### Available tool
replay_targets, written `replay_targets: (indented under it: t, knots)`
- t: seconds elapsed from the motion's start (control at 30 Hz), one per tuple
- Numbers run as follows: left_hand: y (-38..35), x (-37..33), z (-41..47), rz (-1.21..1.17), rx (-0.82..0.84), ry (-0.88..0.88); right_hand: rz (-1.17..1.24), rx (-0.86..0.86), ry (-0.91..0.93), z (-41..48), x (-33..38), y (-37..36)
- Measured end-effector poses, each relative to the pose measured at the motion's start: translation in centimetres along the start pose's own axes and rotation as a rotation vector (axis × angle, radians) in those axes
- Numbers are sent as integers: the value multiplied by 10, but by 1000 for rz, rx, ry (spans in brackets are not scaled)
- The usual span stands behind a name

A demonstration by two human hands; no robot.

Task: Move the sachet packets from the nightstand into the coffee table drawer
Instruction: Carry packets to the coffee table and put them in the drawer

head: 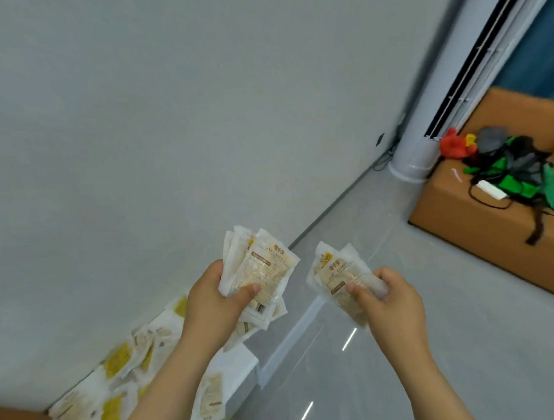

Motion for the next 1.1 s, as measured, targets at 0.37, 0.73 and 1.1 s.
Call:
replay_targets:
  t: [0.37, 0.73, 1.1]
  knots:
    - [-247, -119, -87, 45, 379, -194, -72, -385, -169, -20, -122, 253]
    - [-427, -172, -114, 255, 683, -284, -123, -649, -403, -44, -220, 355]
    - [-602, -248, -109, 462, 978, -468, -196, -870, -642, -12, -271, 440]
Point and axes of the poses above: each hand's wrist, its own z-axis towards the middle knuckle, its own y-axis out of the back of the hand, x = y × z, the point moved 4 cm from there along z, towards the middle knuckle, and after that the axes turned 13 degrees about y, right-handed, at the moved point
